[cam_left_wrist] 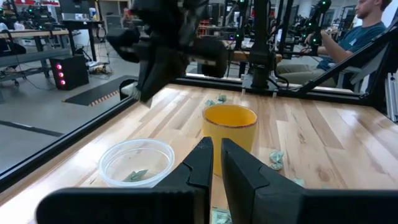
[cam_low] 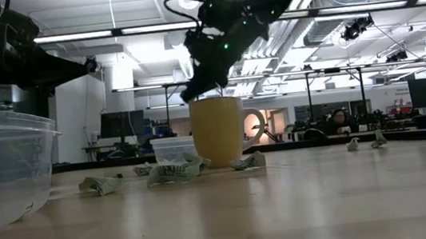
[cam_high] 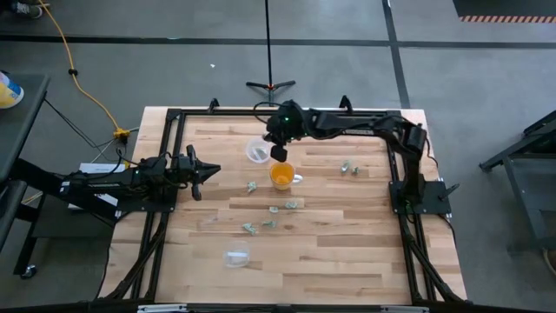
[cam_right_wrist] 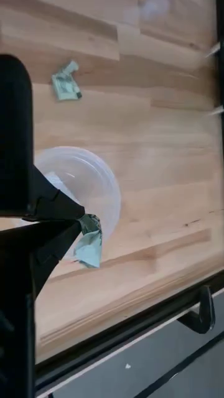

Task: Pick and place items into bin
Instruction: Put the light green stevia packet into the top transparent bin

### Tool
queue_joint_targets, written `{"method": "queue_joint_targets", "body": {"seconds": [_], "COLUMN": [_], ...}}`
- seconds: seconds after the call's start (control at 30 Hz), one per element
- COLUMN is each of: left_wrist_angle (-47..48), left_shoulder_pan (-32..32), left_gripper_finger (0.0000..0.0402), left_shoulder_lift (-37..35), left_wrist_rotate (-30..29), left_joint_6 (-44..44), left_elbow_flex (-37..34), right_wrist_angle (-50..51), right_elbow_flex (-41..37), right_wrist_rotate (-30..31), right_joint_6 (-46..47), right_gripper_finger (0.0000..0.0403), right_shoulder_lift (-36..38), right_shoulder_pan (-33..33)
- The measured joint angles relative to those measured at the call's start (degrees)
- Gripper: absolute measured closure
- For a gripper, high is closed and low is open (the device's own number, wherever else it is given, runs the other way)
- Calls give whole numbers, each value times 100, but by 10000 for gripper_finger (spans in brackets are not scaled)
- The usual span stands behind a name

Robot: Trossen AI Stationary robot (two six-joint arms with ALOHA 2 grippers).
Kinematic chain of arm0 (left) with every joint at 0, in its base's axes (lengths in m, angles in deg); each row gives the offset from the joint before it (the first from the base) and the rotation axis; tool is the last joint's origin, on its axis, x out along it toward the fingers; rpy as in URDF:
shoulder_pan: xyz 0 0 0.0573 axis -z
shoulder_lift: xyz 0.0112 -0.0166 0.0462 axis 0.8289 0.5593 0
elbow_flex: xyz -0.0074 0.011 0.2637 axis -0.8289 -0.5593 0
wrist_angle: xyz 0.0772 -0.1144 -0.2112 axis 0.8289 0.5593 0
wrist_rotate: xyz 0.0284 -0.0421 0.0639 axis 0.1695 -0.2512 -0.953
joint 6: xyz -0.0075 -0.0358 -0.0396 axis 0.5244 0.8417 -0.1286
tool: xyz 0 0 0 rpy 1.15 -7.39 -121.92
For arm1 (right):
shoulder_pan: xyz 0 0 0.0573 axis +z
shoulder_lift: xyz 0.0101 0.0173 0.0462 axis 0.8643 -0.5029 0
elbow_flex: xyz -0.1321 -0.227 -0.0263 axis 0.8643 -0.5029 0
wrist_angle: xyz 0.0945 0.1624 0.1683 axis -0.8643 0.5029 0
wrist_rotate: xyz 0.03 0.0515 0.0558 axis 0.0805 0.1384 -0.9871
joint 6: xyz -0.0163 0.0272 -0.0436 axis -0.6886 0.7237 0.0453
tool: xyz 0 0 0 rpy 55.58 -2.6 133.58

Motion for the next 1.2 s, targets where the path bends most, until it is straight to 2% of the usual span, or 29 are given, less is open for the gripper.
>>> {"method": "queue_joint_targets", "body": {"seconds": [0.53,0.67,0.97,1.1,1.2], "left_wrist_angle": [0,0,0,0,0], "left_shoulder_pan": [0,1,1,1,1], "left_gripper_finger": [334,334,334,334,334], "left_shoulder_lift": [0,0,0,0,0], "left_wrist_rotate": [-20,-39,-37,-37,-35], "left_joint_6": [0,0,0,0,0], "left_elbow_flex": [0,0,0,0,0], "right_wrist_angle": [-899,-908,-910,-293,1148], "right_elbow_flex": [0,0,0,36,349], "right_wrist_rotate": [49,-93,27,260,681], "right_joint_6": [88,110,31,3,-26], "right_gripper_finger": [391,362,278,263,261], "right_shoulder_lift": [-96,-96,-83,144,413], "right_shoulder_pan": [-13,-13,-13,-22,-22]}}
